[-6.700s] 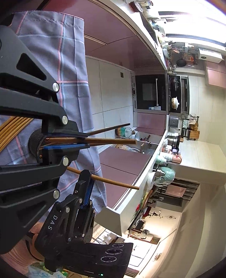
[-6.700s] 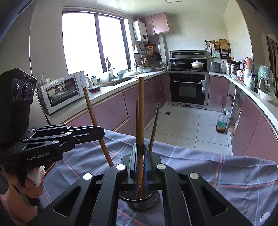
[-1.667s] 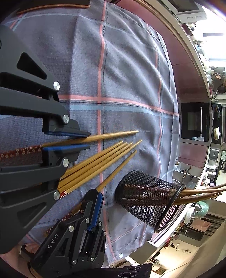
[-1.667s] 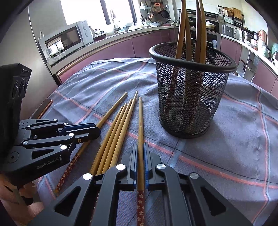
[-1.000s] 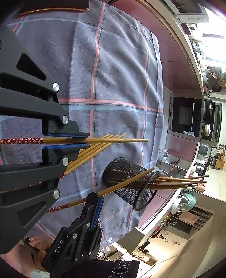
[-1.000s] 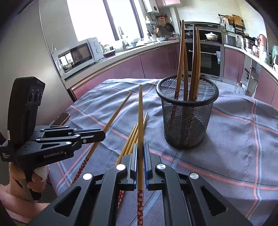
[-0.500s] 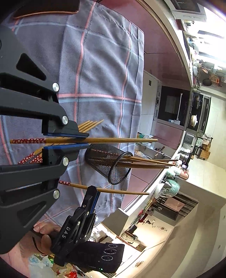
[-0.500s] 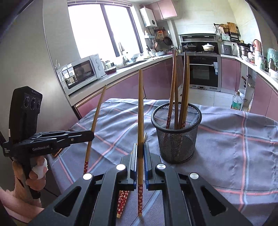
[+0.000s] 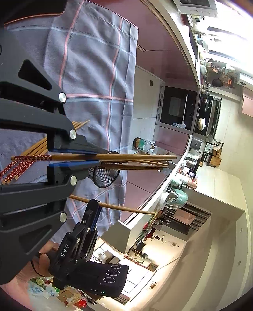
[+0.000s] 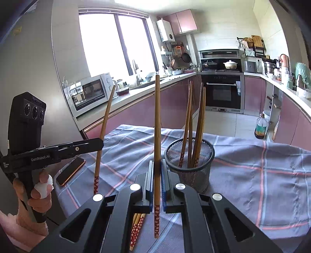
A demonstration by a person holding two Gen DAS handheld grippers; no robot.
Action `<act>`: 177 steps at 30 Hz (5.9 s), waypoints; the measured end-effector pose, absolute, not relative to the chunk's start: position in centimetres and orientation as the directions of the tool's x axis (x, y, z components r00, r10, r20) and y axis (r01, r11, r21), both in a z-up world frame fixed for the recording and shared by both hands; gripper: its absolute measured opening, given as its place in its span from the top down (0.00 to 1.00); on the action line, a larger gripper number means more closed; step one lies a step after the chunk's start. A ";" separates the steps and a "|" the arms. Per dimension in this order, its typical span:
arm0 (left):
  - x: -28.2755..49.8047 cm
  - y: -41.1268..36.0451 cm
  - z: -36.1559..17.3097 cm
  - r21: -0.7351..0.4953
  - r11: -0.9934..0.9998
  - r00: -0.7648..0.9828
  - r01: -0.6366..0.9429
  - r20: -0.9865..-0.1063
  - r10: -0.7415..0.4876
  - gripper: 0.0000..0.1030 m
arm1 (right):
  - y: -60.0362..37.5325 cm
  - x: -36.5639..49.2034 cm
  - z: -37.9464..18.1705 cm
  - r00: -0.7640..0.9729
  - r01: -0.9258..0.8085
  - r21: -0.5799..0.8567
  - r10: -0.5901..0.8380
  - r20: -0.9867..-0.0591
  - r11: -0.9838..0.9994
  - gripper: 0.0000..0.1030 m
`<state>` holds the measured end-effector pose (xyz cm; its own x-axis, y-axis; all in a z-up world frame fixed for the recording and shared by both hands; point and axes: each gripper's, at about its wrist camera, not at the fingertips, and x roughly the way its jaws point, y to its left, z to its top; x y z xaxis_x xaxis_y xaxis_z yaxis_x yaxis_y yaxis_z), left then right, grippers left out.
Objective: Organize utensils
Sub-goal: 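Lift both chopsticks upright and carry them over the black mesh cup, then lower the chopsticks into the cup and open both tools to release them, then withdraw both open tools from the cup back over the remaining chopsticks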
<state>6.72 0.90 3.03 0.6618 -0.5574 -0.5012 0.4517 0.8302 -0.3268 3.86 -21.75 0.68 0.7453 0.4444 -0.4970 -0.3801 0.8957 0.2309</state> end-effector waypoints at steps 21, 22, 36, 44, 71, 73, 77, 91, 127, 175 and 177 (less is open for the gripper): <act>11.3 -3.4 8.5 -0.312 0.809 0.718 0.498 -0.376 -0.586 0.93 | -23.5 5.3 4.4 0.820 -0.363 0.184 0.408 -0.403 0.913 0.95; 11.5 -3.7 8.7 -0.311 0.809 0.719 0.498 -0.373 -0.586 0.93 | -23.6 5.5 4.6 0.822 -0.364 0.183 0.407 -0.398 0.913 0.95; 14.6 -6.5 9.9 -0.268 0.830 0.761 0.490 -0.333 -0.557 0.93 | -23.2 7.7 6.0 0.856 -0.345 0.154 0.377 -0.353 0.926 0.95; 16.8 -7.8 9.0 -0.264 0.843 0.774 0.468 -0.339 -0.535 0.93 | -23.2 9.6 4.9 0.860 -0.313 0.155 0.349 -0.372 0.937 0.95; 20.5 -10.1 1.4 -0.157 0.872 0.702 0.464 -0.536 -0.470 0.89 | -23.5 12.9 0.2 0.771 -0.258 0.204 0.328 -0.546 0.944 0.92; 20.8 -10.0 1.1 -0.163 0.877 0.700 0.452 -0.545 -0.462 0.84 | -23.7 13.0 0.2 0.772 -0.248 0.209 0.324 -0.547 0.946 0.78; 21.2 -9.5 0.6 -0.166 0.896 0.698 0.412 -0.575 -0.427 0.68 | -23.8 12.8 0.1 0.773 -0.242 0.214 0.322 -0.547 0.946 0.70; 17.5 -6.1 1.2 -0.193 0.906 0.729 0.378 -0.541 -0.419 0.55 | -23.7 9.6 0.6 0.770 -0.293 0.223 0.368 -0.521 0.930 0.65; 9.1 -0.1 -9.2 -0.168 0.948 0.607 0.271 -0.734 -0.304 0.48 | -16.1 5.5 -9.3 0.518 -0.408 0.215 0.419 -0.746 0.887 0.66; 8.6 -2.6 -11.1 -0.107 0.937 0.557 0.333 -0.779 -0.287 0.50 | -16.2 6.1 -10.0 0.522 -0.387 0.184 0.379 -0.764 0.904 0.76; 8.6 -2.6 -11.0 -0.116 0.933 0.549 0.340 -0.781 -0.297 0.56 | -16.2 6.1 -10.0 0.522 -0.387 0.185 0.380 -0.764 0.903 0.76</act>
